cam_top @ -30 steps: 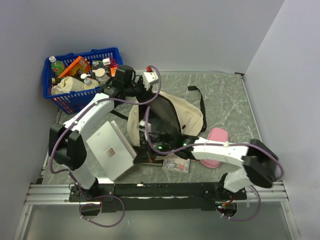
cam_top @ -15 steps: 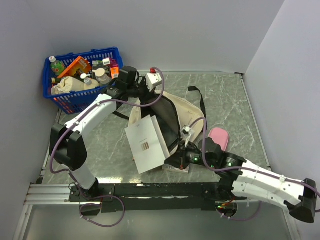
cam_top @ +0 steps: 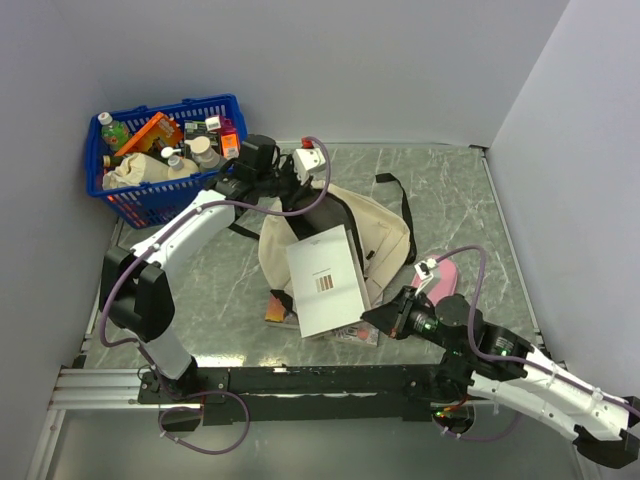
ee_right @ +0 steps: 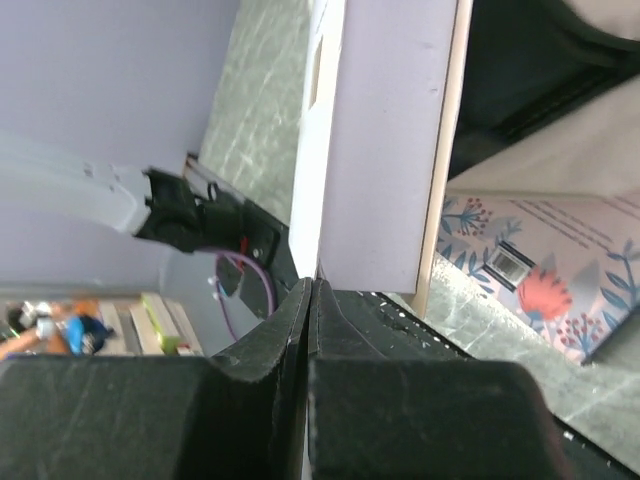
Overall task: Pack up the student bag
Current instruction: Place the book in the student bag.
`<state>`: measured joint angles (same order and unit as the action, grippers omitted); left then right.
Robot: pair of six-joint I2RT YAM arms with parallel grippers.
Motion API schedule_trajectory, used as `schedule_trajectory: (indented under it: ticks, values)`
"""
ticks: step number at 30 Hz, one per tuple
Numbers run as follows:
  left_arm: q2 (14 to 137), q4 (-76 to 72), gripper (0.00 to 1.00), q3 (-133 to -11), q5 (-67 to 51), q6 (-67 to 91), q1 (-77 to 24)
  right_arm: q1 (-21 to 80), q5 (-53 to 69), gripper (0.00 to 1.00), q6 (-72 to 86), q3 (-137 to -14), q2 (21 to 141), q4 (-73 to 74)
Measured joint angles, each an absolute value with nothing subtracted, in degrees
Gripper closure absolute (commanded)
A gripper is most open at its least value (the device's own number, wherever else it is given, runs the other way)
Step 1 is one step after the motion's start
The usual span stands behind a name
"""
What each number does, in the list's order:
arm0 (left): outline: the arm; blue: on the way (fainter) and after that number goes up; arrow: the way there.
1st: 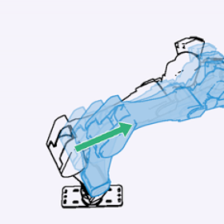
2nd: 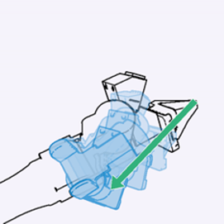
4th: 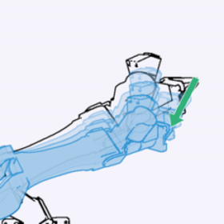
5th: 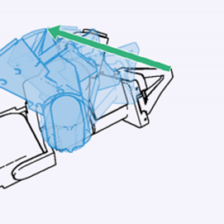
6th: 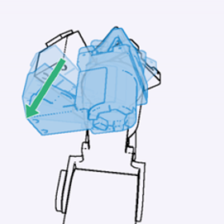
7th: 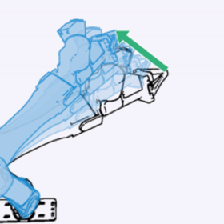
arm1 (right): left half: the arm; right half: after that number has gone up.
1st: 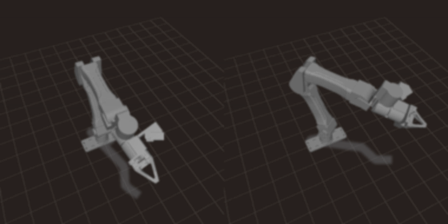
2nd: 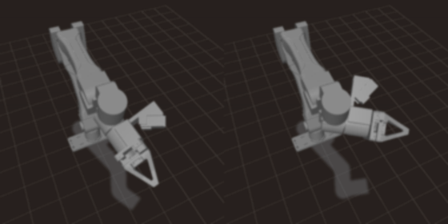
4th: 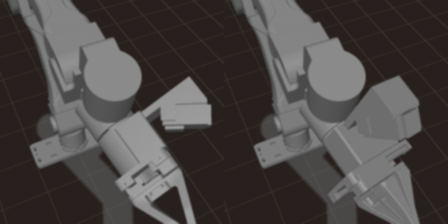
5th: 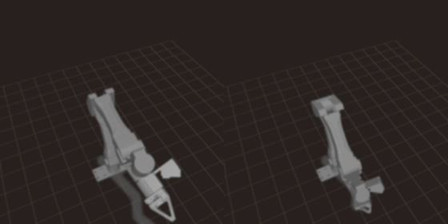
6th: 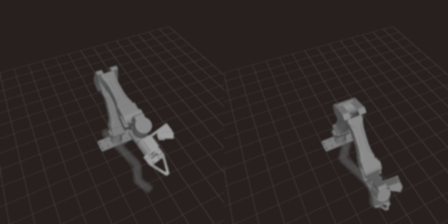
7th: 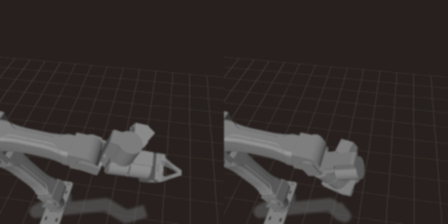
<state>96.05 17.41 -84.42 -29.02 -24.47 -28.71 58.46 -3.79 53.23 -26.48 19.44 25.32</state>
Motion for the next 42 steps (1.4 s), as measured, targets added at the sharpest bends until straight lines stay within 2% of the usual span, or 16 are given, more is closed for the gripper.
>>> schedule_trajectory:
  ticks: [3,11,20,27,31,33,38,39,40,42]
  values:
    - [96.05,17.41,0.99,-84.42,-28.99,-24.25,-28.82,58.46,-5.63,1.00,56.27,-26.48,18.74,28.18]
    - [94.24,19.59,0.99,-84.44,-29.91,-22.85,-29.41,58.46,-7.55,1.00,64.36,-30.06,29.17,35.35]
    - [88.60,27.68,0.99,-83.79,-32.53,-24.34,-30.35,58.46,-11.40,1.00,73.41,-31.99,27.33,46.35]
    - [79.99,35.00,0.99,-77.91,-36.27,-27.16,-30.35,57.67,-10.33,1.00,72.40,-32.97,38.46,47.07]
    - [73.97,38.54,0.76,-71.77,-38.81,-30.83,-30.37,55.90,-8.91,1.00,69.73,-35.14,43.31,46.39]
    - [71.59,39.86,0.72,-67.59,-39.44,-32.62,-30.44,54.41,-7.94,1.00,68.53,-35.22,43.88,45.34]
    - [70.76,40.21,0.44,-61.54,-37.21,-34.41,-31.09,52.38,-6.13,1.00,66.43,-35.35,45.21,42.22]
    - [70.78,39.81,0.33,-61.32,-36.51,-34.41,-31.24,52.14,-5.93,1.00,66.22,-35.38,45.52,41.74]
    - [70.87,39.20,0.04,-61.30,-35.75,-34.09,-31.44,51.90,-5.58,1.00,65.80,-35.38,45.91,41.25]
    - [71.18,36.97,0.04,-61.76,-34.02,-33.30,-32.01,51.62,-5.02,1.00,65.06,-35.38,46.35,40.93]
